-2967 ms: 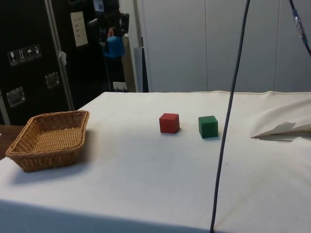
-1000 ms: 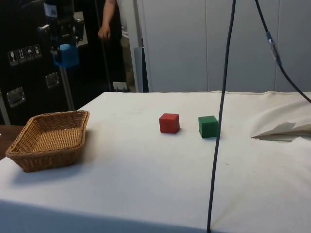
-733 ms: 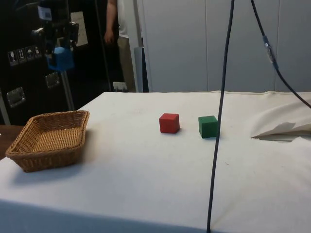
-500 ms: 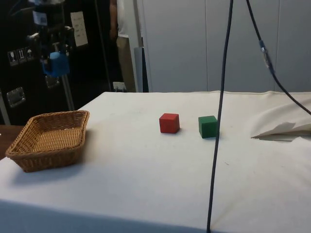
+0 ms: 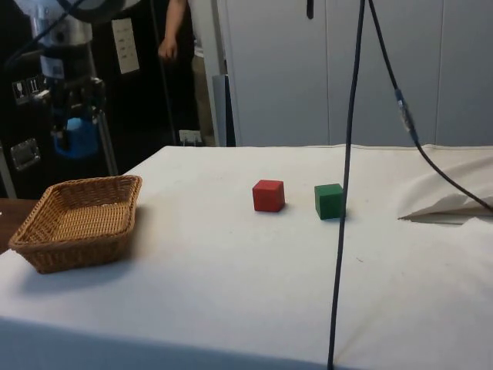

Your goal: Pick up the blue cube and place it into the basket.

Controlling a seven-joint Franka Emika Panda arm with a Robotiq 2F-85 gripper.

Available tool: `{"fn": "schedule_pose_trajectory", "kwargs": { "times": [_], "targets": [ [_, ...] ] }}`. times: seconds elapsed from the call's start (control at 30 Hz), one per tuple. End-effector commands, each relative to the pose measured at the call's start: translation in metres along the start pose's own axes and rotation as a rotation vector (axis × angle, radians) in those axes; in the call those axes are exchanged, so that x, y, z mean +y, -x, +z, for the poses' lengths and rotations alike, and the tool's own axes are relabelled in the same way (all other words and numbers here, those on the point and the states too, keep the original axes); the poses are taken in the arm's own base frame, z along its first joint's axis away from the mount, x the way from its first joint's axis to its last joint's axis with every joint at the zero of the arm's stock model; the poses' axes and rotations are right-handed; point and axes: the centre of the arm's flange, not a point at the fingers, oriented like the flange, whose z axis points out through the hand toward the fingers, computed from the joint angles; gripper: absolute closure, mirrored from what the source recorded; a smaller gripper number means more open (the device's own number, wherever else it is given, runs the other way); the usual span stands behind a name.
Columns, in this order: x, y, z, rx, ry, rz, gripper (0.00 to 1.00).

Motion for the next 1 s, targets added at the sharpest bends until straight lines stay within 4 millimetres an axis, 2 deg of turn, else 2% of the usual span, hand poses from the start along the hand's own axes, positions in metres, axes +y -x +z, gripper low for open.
{"fn": "schedule_pose_trajectory", "kwargs": {
  "times": [0.0, 0.47, 0.97],
  "targets": [
    [-0.004, 0.000, 0.003, -0.002, -0.012, -0.003, 1.00],
    [-0.017, 0.003, 0.028, -0.009, -0.079, -0.023, 1.00],
    [0.005, 0.007, 0.068, -0.038, -0.135, -0.022, 1.00]
  ]
}}
